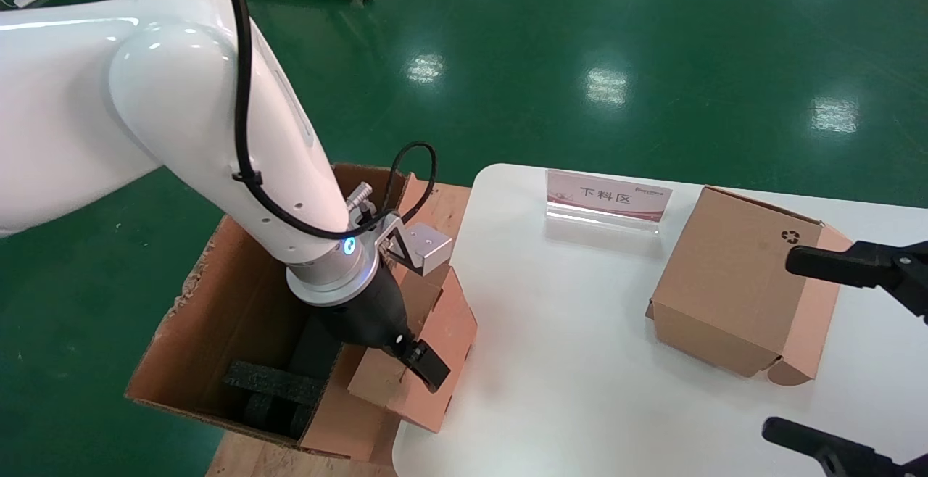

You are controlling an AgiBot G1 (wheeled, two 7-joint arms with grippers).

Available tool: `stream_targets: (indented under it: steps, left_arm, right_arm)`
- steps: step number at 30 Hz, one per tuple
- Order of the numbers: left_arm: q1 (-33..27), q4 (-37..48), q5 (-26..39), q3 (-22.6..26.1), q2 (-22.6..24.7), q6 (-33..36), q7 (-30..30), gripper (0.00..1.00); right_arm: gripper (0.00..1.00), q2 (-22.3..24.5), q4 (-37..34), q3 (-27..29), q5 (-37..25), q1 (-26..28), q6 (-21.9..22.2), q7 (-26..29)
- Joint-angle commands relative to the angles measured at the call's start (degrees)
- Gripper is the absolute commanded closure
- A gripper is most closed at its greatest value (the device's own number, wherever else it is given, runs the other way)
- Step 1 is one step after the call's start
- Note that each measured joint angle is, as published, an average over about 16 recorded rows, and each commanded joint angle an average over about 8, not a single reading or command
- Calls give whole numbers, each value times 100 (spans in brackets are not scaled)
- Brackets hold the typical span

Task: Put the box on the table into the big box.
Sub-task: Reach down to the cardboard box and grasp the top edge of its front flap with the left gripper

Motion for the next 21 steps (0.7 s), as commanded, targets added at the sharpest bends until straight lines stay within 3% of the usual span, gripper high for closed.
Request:
stream_targets:
  steps: [1,21]
  left_arm:
    - [2,0,2,1,9,-2,-10,100]
    - [7,2,9,0,27,-6,-26,100]
  right_arm:
    - [100,0,0,0,0,0,0,0]
    - [98,1,-1,0,1,-1,1,0]
